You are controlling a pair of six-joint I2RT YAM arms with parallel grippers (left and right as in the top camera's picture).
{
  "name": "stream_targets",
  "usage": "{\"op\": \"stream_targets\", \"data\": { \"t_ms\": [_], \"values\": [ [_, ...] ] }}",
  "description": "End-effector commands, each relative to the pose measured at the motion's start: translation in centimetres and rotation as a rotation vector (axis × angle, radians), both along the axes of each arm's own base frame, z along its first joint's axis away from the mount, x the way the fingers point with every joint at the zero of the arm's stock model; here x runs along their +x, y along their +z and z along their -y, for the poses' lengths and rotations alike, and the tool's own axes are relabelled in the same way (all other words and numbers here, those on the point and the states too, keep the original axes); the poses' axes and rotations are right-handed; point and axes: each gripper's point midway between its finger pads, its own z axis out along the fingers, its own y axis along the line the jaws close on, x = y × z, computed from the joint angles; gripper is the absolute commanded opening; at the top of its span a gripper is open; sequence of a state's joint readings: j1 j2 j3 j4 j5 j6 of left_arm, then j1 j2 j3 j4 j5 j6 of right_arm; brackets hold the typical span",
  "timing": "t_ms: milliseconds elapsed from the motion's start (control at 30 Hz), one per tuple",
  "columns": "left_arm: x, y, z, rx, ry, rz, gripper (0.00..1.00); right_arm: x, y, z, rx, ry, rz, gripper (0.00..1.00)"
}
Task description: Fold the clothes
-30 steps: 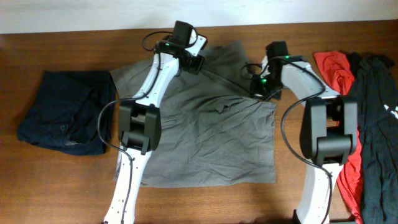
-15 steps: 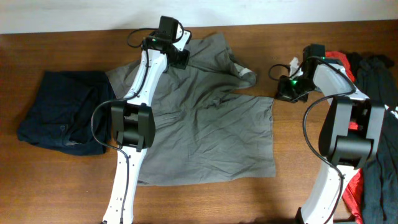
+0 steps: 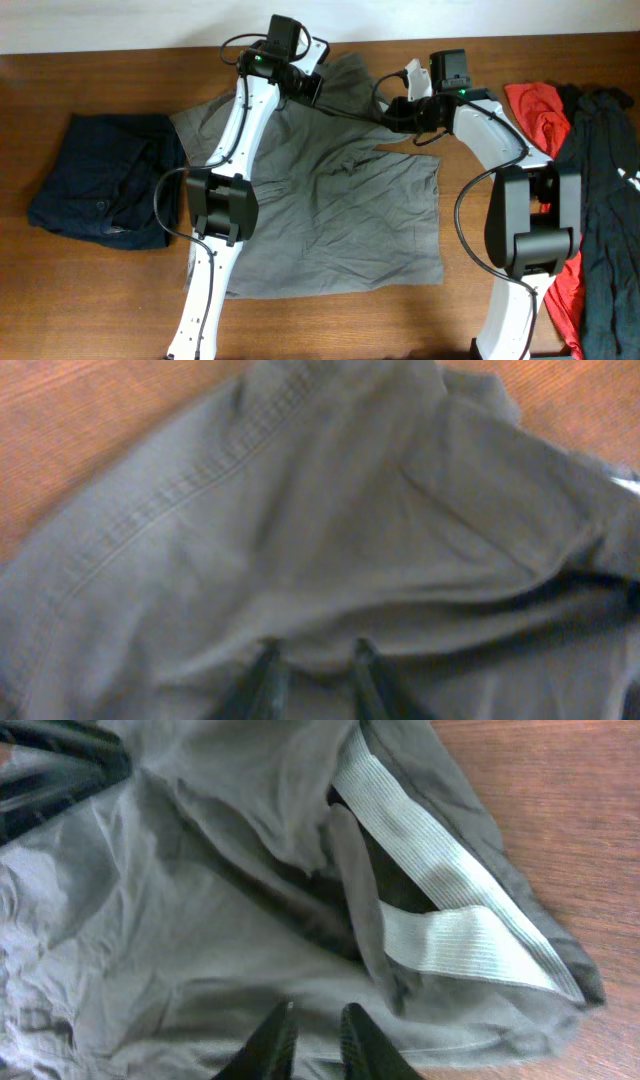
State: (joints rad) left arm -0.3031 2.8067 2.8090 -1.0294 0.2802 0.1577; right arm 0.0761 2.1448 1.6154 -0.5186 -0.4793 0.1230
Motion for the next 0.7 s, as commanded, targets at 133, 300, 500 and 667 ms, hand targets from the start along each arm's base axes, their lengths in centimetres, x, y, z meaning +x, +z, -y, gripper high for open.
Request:
{"op": "stream_targets", "data": {
  "t_ms": [133,300,500,667],
  "values": [
    [-0.6,13.0,-3.2,-0.013,0.044,0.158,0.36,1.0,-5.2,2.0,-0.18,-0.121,-0.039,0.28],
    [-3.1,20.2,-4.6,-0.018,0.061,0.232,0.43,1.8,-8.3,3.4,-0.2,-0.182,-0.062,0.28],
    [-5.3,26.0,-8.6,0.111,0.187,0.329,0.51,-0.7,-11.0,10.8,-0.431,-0.445,-0.212,0.16],
    [-7.2,26.9,-10.1,0.167,0.219,0.307,0.53,-4.4,-11.3,17.4,-0.512,-0.561,-0.362,0.09]
  ]
}}
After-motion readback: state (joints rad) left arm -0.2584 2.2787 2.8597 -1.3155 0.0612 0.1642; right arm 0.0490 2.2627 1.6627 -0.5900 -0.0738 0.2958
